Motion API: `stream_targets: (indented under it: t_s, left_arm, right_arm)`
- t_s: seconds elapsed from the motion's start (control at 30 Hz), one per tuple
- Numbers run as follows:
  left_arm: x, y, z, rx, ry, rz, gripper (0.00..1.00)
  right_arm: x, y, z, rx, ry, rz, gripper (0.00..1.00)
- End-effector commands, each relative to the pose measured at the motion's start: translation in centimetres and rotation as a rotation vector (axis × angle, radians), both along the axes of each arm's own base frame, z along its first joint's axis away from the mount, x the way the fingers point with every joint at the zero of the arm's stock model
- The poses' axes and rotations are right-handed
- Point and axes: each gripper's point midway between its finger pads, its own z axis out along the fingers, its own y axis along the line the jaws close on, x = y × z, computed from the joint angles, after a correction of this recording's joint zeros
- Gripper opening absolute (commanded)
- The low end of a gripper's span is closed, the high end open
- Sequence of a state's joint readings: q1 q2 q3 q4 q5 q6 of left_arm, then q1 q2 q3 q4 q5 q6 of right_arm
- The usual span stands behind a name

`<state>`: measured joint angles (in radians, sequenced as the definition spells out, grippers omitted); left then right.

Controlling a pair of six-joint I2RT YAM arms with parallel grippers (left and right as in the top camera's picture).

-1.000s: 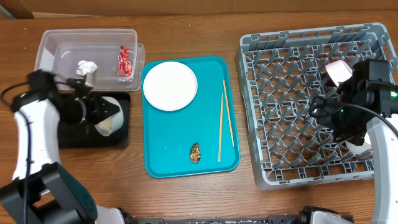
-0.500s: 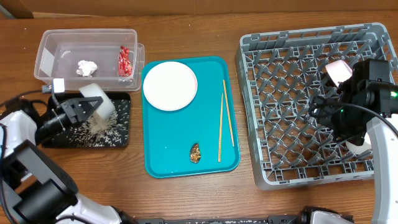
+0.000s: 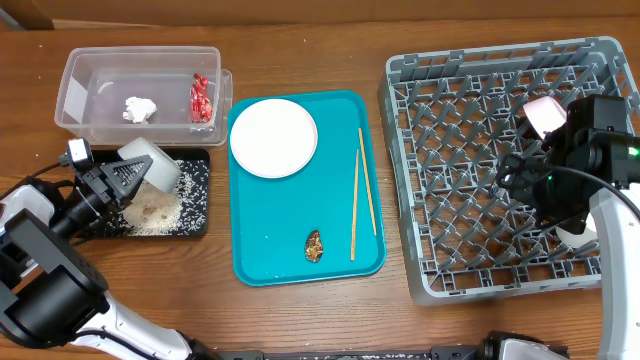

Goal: Sort waste into correct bins and load items into the dishwasher
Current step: 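Tip the rice bowl with the left gripper to dump rice onto black tray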

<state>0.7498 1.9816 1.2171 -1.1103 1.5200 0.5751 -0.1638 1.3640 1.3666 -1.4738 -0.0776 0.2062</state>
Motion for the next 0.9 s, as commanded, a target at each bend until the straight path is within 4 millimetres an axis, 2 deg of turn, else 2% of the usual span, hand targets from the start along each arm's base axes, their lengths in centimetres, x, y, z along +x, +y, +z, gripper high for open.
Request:
stream_targets:
  t_s: [0.0,0.57,0.73,0.87]
  left_arm:
    - [0.1,0.2,0.4,-0.052,-0.011,0.018,0.04]
    - [-0.1,0.1,0.2,-0.064,0.025,0.014,0.04]
    - [-1.1,-0.8,-0.3,-0.035,0.110,-0.017,0.04]
    - [-2.4,-1.9,1.1,0.047,0.098,-0.063,0.04]
  right_arm:
    - [-0.1,-0.2,0.1,-0.007,-0.009,-0.010,1.00]
    - [-0.1,-0.2,0.1,-0.007,-0.009,-0.010,1.00]
    - [-0.1,-0.2,0.1,-0.007,-0.009,-0.010,1.00]
    - [-0.1,-0.2,0.1,-0.007,-0.009,-0.010,1.00]
